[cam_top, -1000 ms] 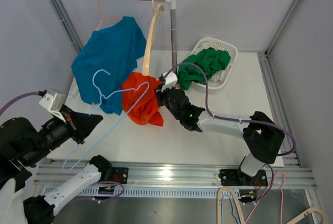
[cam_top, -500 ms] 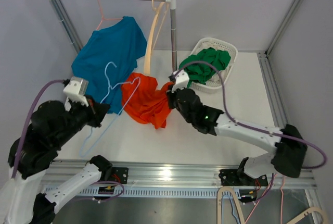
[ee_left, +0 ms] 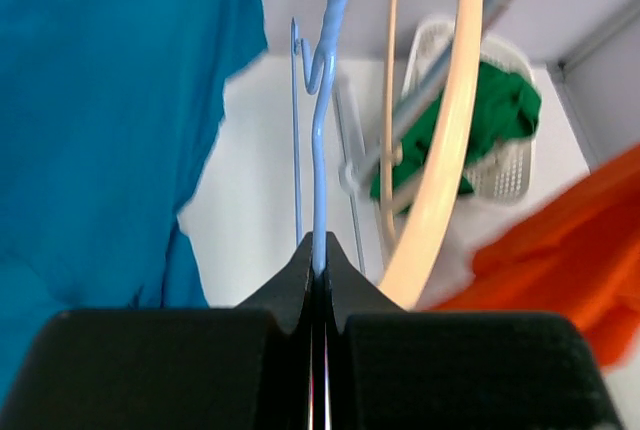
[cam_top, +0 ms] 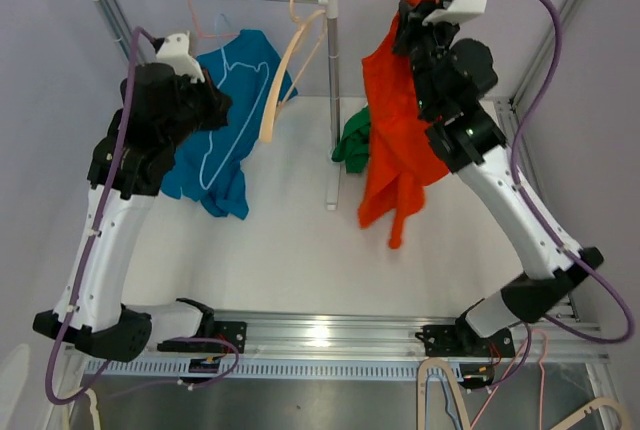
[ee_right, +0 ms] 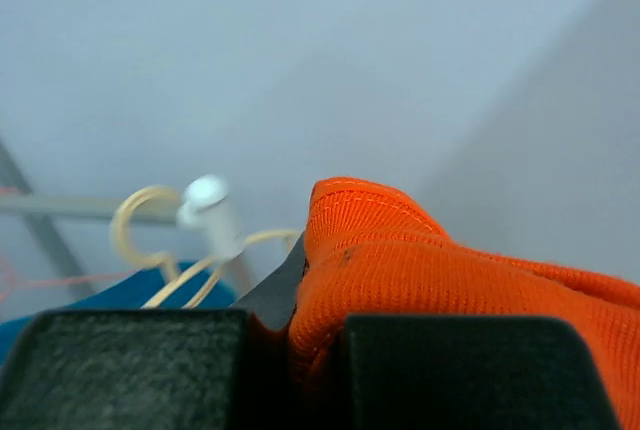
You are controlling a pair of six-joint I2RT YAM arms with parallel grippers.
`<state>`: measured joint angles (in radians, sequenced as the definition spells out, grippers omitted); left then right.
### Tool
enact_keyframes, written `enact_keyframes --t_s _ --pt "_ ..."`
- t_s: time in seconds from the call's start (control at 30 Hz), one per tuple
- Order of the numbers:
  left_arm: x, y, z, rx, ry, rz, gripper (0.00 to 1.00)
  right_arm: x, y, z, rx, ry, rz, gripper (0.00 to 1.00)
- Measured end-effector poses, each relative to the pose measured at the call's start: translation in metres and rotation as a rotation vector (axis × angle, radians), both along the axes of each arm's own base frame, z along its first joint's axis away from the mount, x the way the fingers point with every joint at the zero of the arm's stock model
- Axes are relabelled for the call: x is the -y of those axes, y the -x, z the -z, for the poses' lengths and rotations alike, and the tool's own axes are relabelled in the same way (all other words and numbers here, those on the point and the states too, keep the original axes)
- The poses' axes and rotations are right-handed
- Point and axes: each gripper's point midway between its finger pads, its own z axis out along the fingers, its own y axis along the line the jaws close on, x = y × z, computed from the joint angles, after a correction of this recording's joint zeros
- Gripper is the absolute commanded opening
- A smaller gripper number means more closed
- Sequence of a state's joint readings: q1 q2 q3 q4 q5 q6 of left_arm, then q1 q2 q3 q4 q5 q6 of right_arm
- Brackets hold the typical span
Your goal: Remove the t-shirt from the hanger
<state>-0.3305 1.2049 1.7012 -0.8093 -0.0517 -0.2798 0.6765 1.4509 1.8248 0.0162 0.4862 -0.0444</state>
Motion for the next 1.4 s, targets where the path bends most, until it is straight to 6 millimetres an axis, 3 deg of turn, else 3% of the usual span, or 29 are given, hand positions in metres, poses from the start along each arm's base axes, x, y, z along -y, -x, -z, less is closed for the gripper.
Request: enact_keyframes --t_s 0.07,0.17,0.3,0.37,0.5,0.67,0.73,0.8,0.87,0.93,1.1,1.2,1.23,1.27,1.3,1.37,1.4 --pt "-0.004 -0.013 -0.021 0.045 0.006 -0.035 0.01 0.007 -0.036 -0.004 0.039 0.002 0.039 0.0" --pt "-0.015 -0.026 -0.04 0.089 0.014 -0.092 0.01 0.018 -0.094 0.005 0.056 0.011 0.069 0.0" --pt "-0.036 -0.041 -0.045 0.095 0.019 -0.164 0.01 0.033 -0.156 0.02 0.054 0.003 0.111 0.0" --pt "-0.041 -0.051 -0.044 0.092 0.019 -0.18 0.01 0.036 -0.17 0.013 0.08 -0.011 0.124 0.0" --pt "-0.038 -0.071 -0.033 0.074 0.02 -0.176 0.01 0.044 -0.173 -0.026 0.196 -0.078 0.138 0.0" --pt "-0.028 -0.091 -0.024 0.061 0.04 -0.145 0.01 0.08 -0.145 -0.087 0.399 -0.202 0.162 0.0" --pt "-0.024 -0.097 -0.023 0.067 0.046 -0.136 0.01 0.093 -0.139 -0.097 0.439 -0.231 0.172 0.0" --pt "-0.022 -0.105 -0.022 0.076 0.051 -0.13 0.01 0.103 -0.143 -0.091 0.434 -0.239 0.188 0.0" --pt "-0.018 -0.114 -0.022 0.088 0.057 -0.118 0.01 0.103 -0.157 -0.063 0.373 -0.23 0.197 0.0" --pt "-0.014 -0.12 -0.021 0.095 0.062 -0.105 0.01 0.096 -0.176 -0.015 0.263 -0.202 0.202 0.0" --pt "-0.003 -0.144 -0.011 0.094 0.071 -0.067 0.01 0.069 -0.221 0.154 -0.145 -0.024 0.159 0.0" --pt "0.001 -0.153 -0.014 0.102 0.074 -0.057 0.01 0.054 -0.232 0.238 -0.376 0.064 0.086 0.03" --pt "0.001 -0.154 -0.016 0.108 0.074 -0.055 0.01 0.051 -0.232 0.259 -0.44 0.073 0.066 0.13" --pt "0.001 -0.154 -0.017 0.112 0.072 -0.051 0.01 0.047 -0.23 0.278 -0.501 0.069 0.035 0.35" --pt "0.001 -0.154 -0.019 0.117 0.069 -0.05 0.01 0.045 -0.229 0.293 -0.553 0.049 0.008 0.49" --pt "0.001 -0.153 -0.025 0.133 0.065 -0.045 0.01 0.046 -0.224 0.31 -0.632 0.009 -0.046 0.97" --pt "0.001 -0.152 -0.028 0.139 0.064 -0.044 0.01 0.048 -0.222 0.313 -0.66 -0.011 -0.067 1.0"
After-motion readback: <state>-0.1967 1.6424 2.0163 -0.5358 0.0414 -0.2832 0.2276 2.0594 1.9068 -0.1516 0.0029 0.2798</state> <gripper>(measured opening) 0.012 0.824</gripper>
